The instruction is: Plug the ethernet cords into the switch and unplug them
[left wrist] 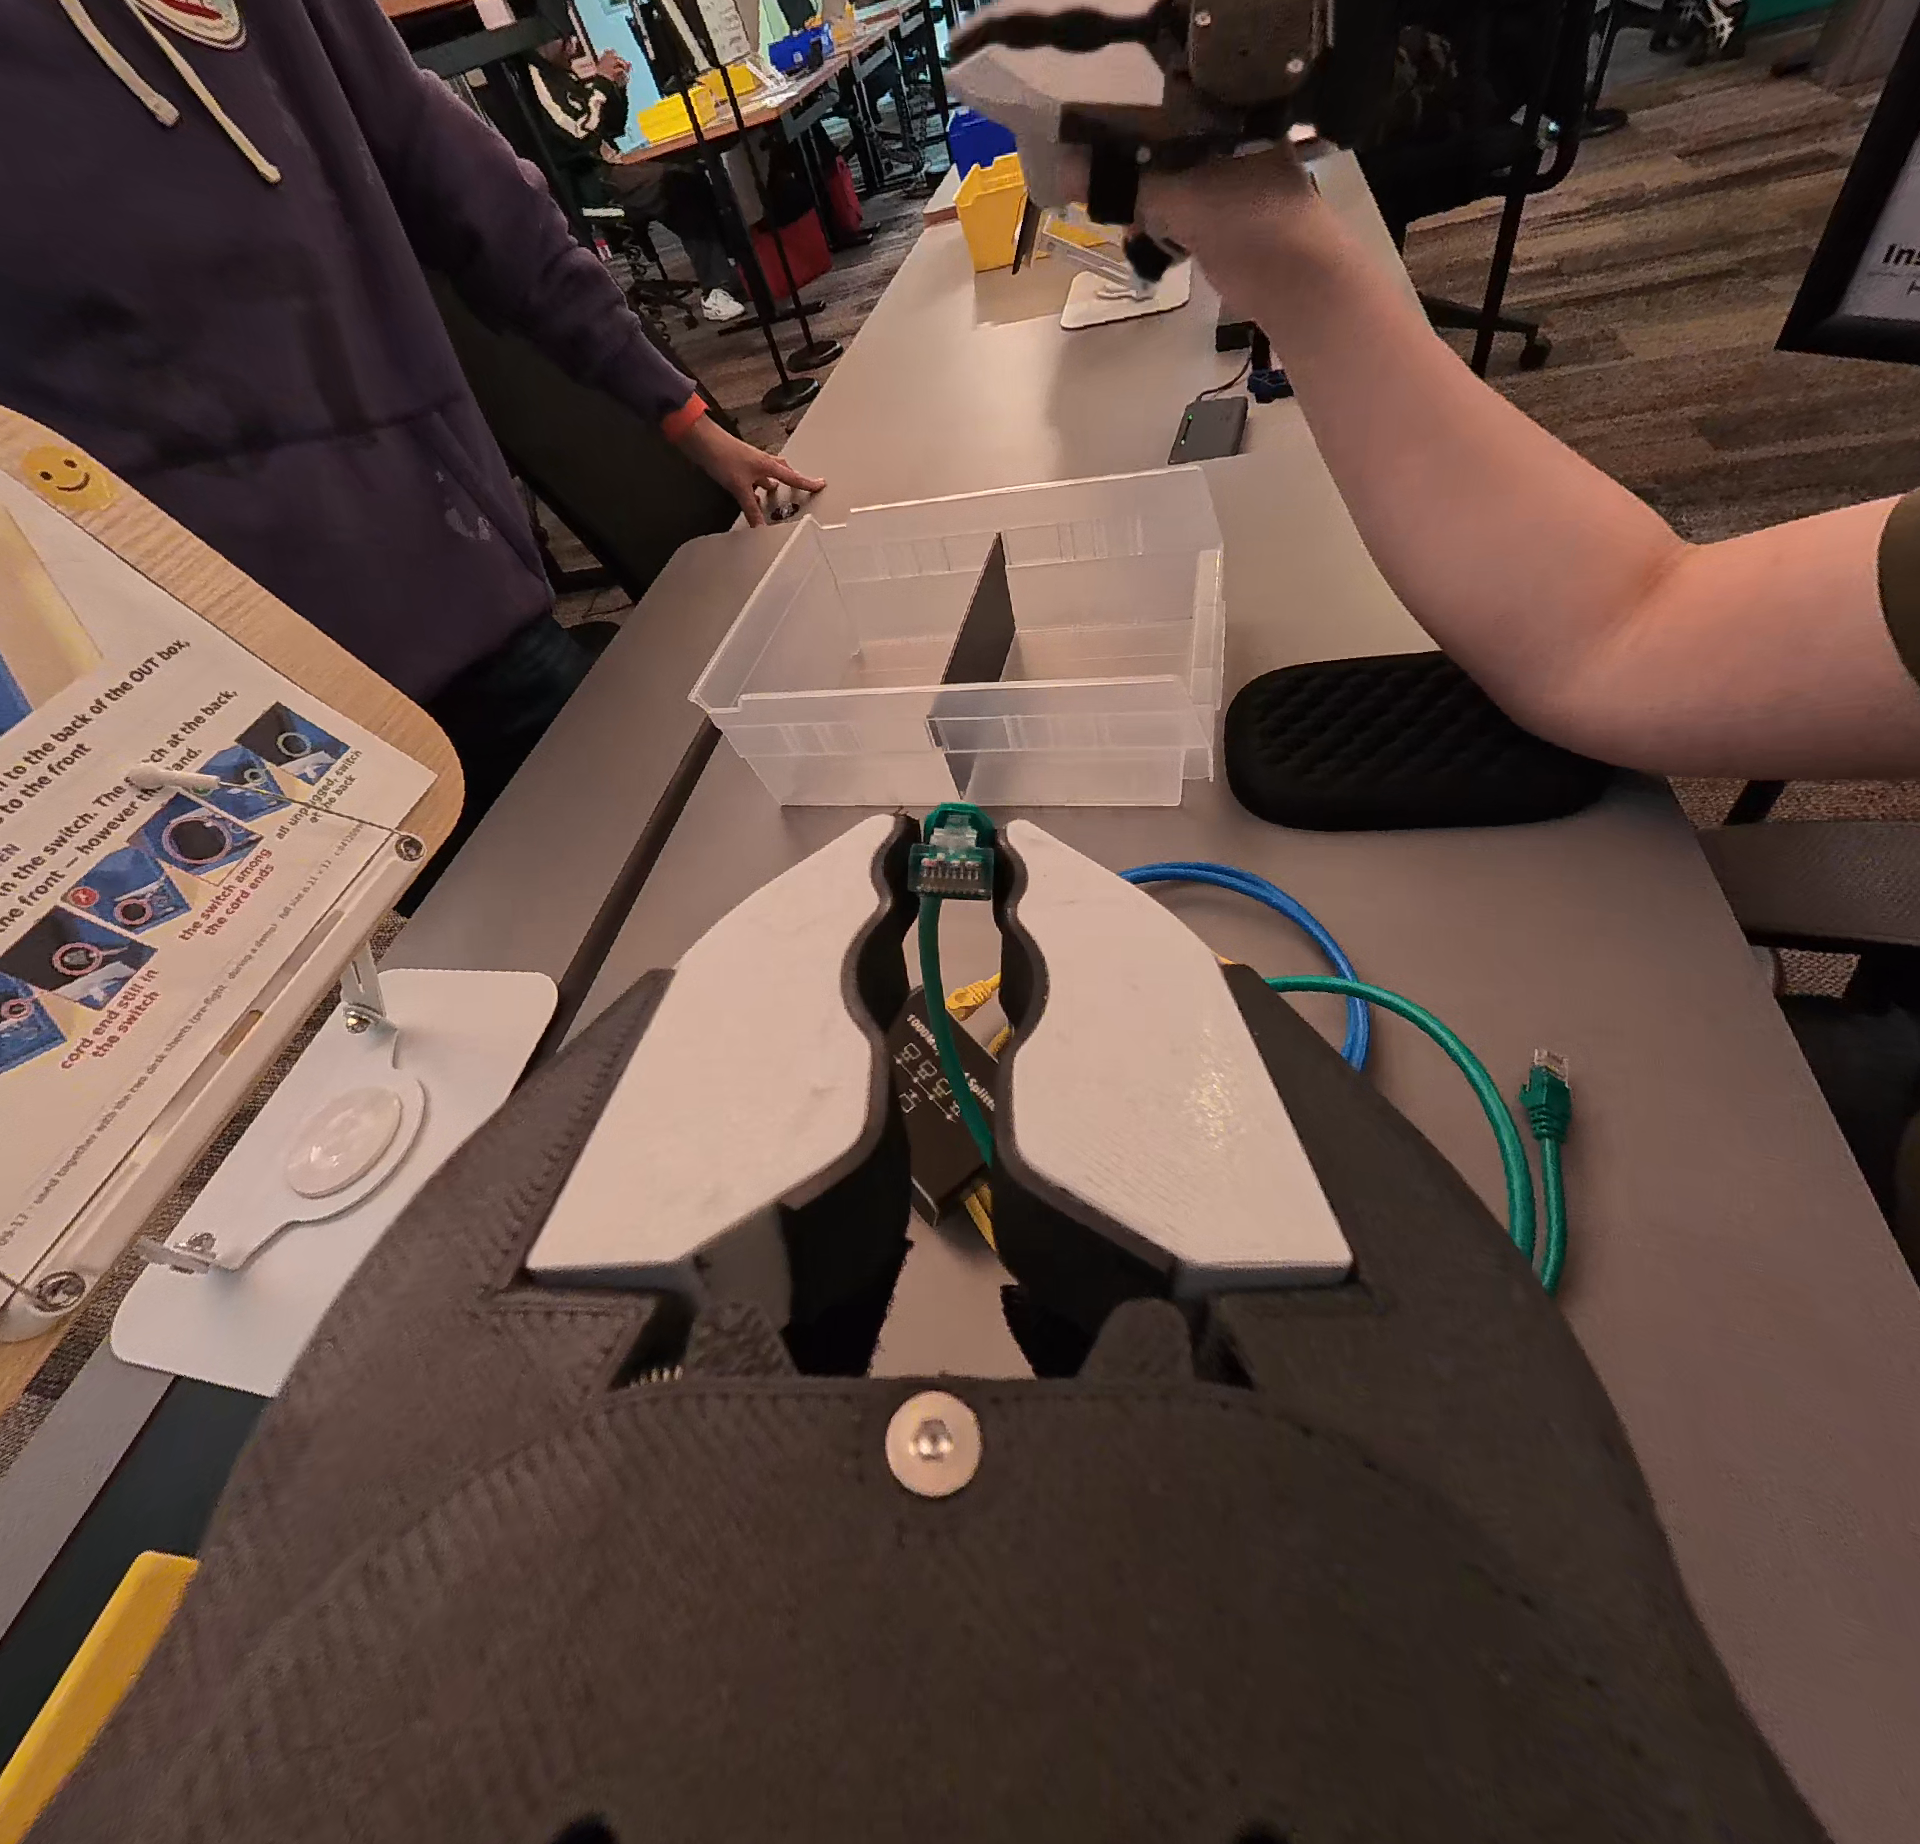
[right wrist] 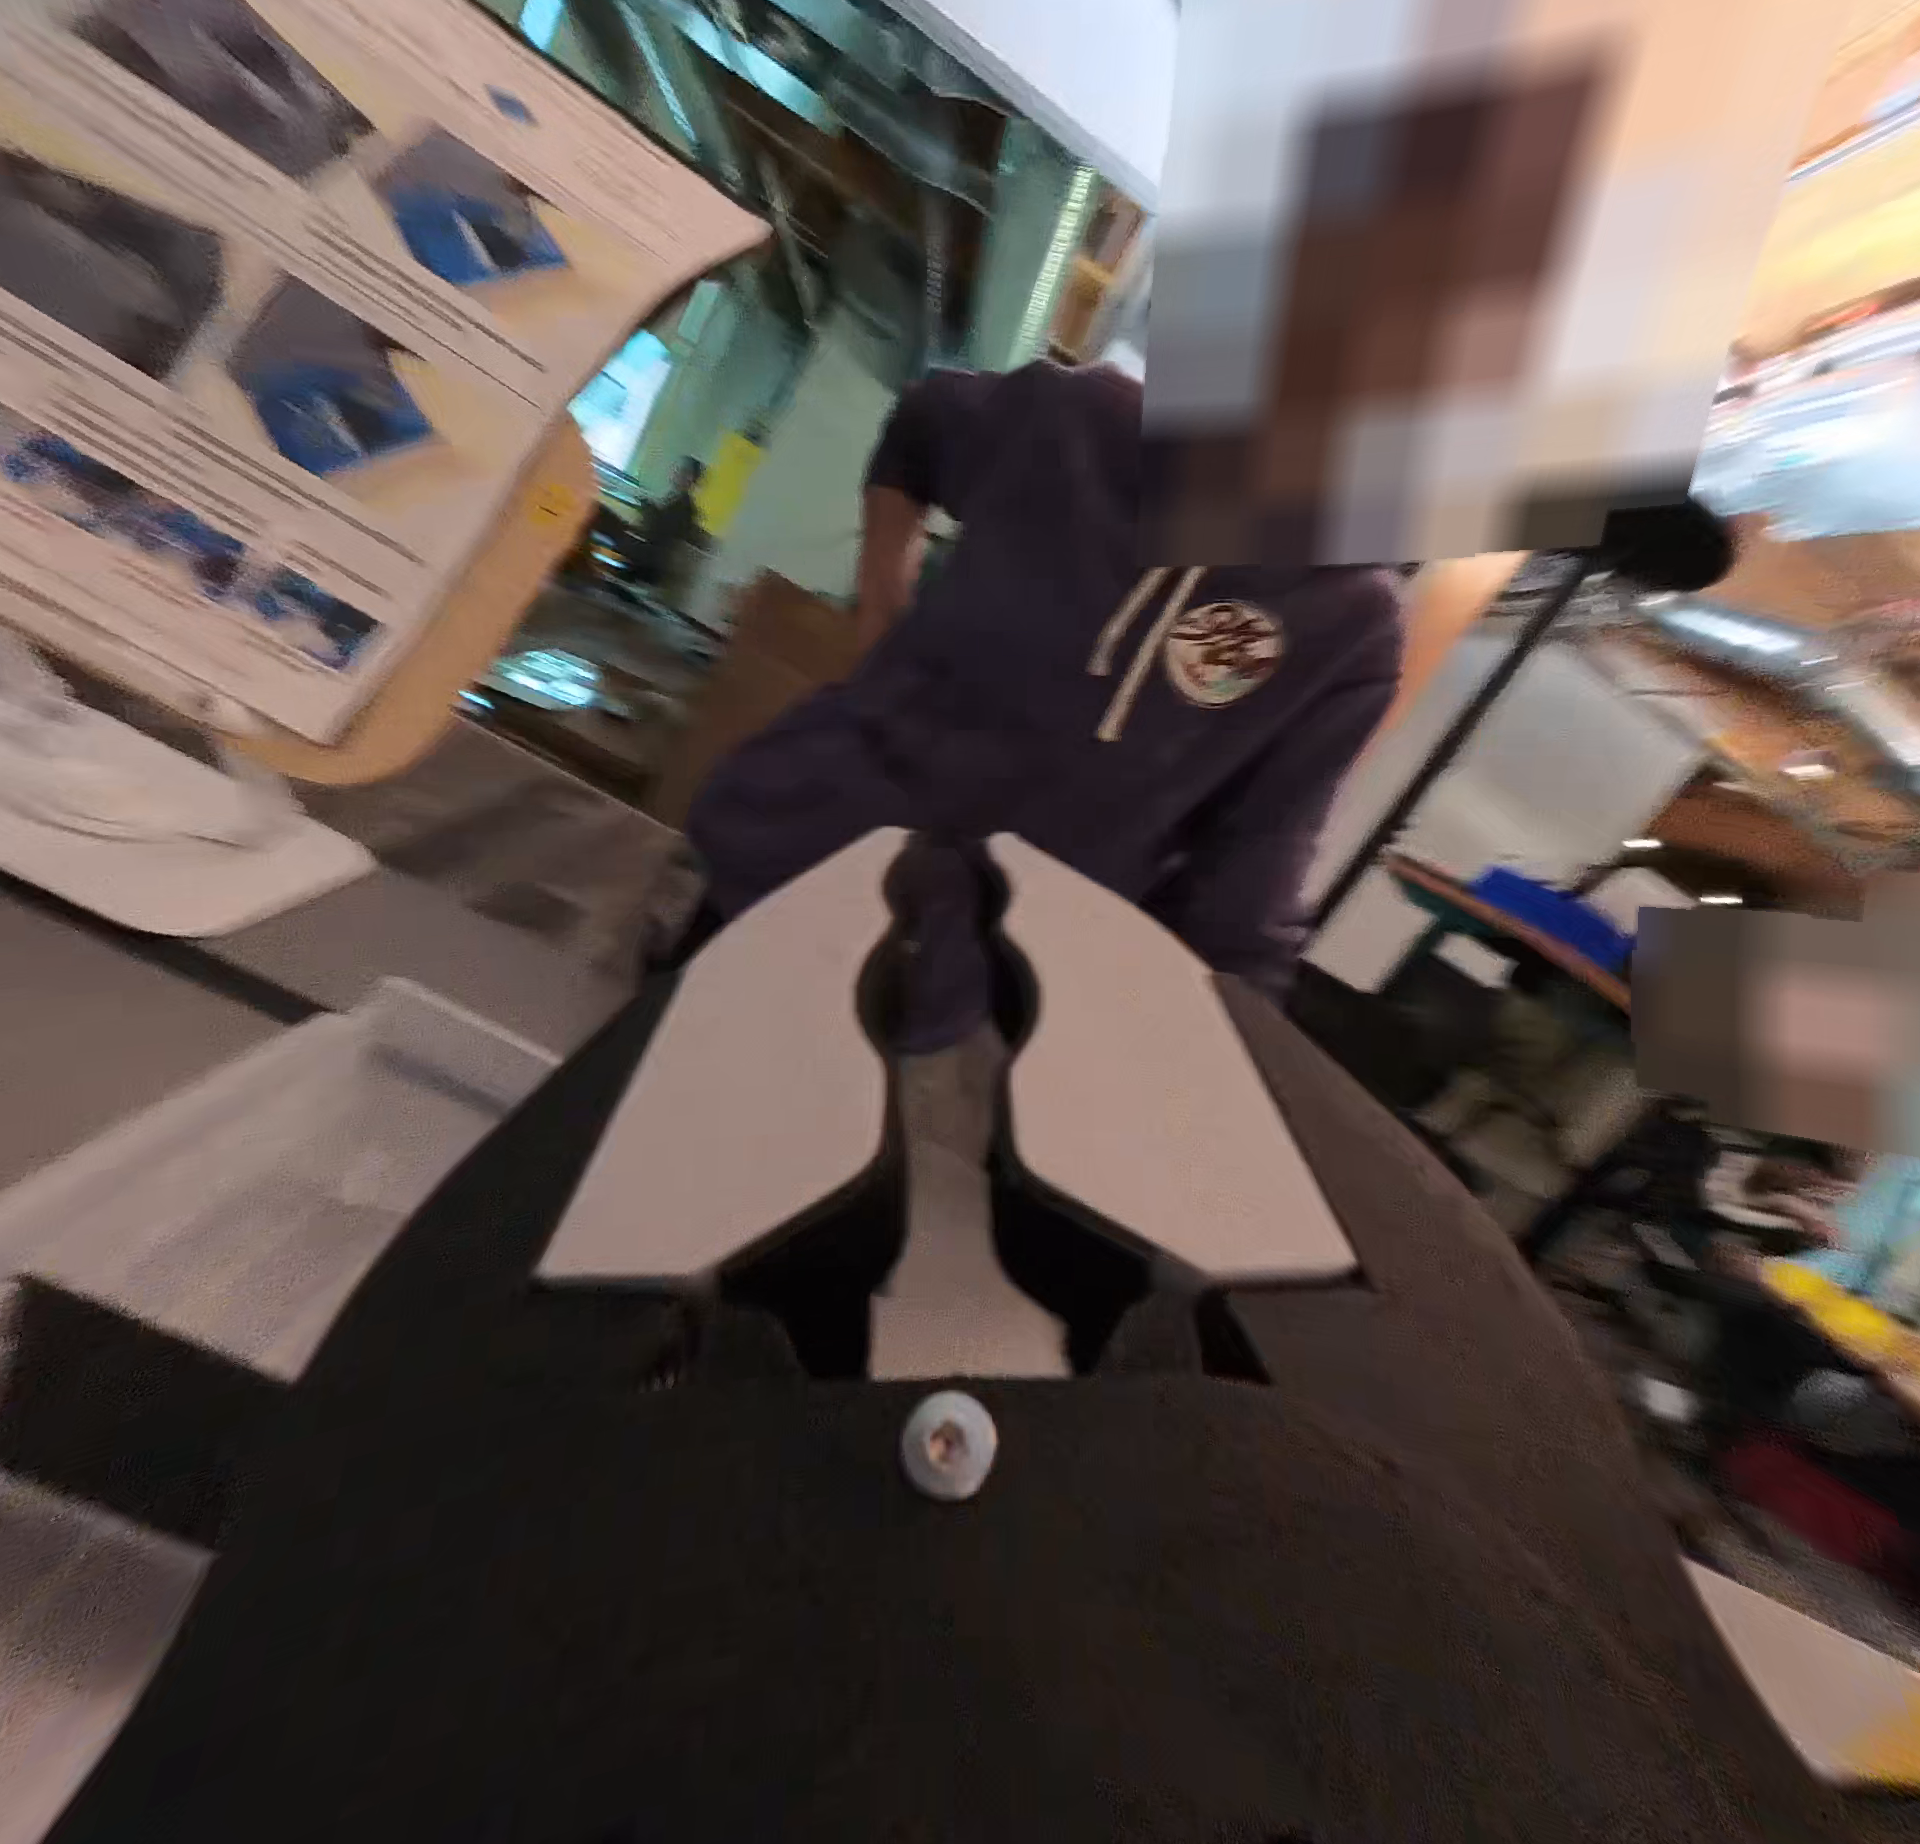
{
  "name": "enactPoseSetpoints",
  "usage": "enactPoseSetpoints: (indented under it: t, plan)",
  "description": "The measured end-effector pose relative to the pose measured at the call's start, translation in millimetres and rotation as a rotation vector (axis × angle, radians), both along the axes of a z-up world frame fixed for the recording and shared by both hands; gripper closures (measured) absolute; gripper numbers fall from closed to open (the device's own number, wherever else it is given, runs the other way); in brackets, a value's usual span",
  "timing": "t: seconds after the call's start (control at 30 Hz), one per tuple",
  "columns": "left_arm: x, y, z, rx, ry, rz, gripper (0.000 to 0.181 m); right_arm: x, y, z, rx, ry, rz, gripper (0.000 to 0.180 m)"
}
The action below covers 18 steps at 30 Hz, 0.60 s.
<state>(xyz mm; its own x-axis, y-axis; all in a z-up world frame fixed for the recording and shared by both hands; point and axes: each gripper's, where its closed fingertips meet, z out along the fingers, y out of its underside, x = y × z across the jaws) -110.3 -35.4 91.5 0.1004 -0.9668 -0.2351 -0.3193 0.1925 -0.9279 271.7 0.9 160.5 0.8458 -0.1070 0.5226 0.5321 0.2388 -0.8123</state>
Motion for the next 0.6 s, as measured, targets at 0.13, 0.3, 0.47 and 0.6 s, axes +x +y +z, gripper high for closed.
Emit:
enactPoseSetpoints:
  t: [0.13, 0.3, 0.47, 0.6]
  plan:
    - [1, 0, -1, 0.000, 0.006, -0.001, 0.168, -9, 9, -8, -0.042, -0.069, -0.022, 0.179]
    - [-1, 1, 1, 0.003, -0.003, 0.004, 0.168, -6, 8, -2, -0.001, -0.055, -0.073, 0.165]
    - [-6, 6, 5, -0.018, -0.037, 0.025, 0.168, -30, -2, 12, 0.119, -0.055, 0.045, 0.171]
    - [-11, 10, 12, -0.060, -0.085, 0.031, 0.168, -76, 2, 8, 0.062, -0.049, 0.282, 0.180]
